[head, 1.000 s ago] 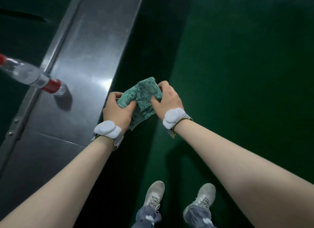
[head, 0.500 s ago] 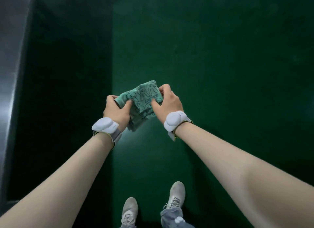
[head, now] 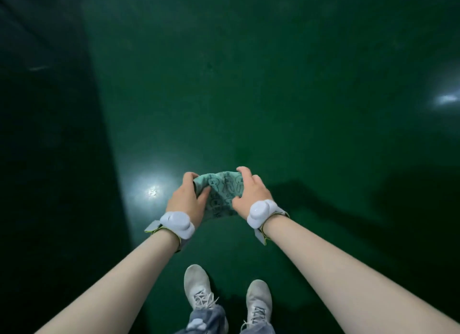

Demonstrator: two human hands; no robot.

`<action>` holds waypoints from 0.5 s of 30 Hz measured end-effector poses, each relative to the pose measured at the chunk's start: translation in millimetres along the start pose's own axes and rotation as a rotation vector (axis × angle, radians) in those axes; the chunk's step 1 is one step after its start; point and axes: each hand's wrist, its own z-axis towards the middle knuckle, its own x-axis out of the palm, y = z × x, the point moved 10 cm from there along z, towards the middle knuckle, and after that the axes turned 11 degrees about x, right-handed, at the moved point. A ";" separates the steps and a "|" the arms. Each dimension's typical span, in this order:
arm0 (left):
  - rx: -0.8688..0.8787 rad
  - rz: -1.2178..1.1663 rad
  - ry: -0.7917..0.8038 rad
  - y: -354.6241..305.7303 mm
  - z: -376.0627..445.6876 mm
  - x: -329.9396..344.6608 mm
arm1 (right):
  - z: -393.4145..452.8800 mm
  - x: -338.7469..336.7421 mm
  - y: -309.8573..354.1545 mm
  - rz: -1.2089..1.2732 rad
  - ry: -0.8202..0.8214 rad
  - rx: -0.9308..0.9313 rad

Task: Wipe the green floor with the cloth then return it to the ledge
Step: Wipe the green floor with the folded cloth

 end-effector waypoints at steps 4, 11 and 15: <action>0.043 0.020 0.031 16.0 17.1 35.7 | 29.8 27.0 -20.7 0.024 0.005 0.017; -0.035 -0.028 0.056 99.5 40.7 137.1 | 102.8 116.0 -75.5 0.074 0.029 0.057; -0.068 -0.048 0.088 122.0 47.0 187.7 | 135.2 143.0 -108.1 0.047 0.051 0.094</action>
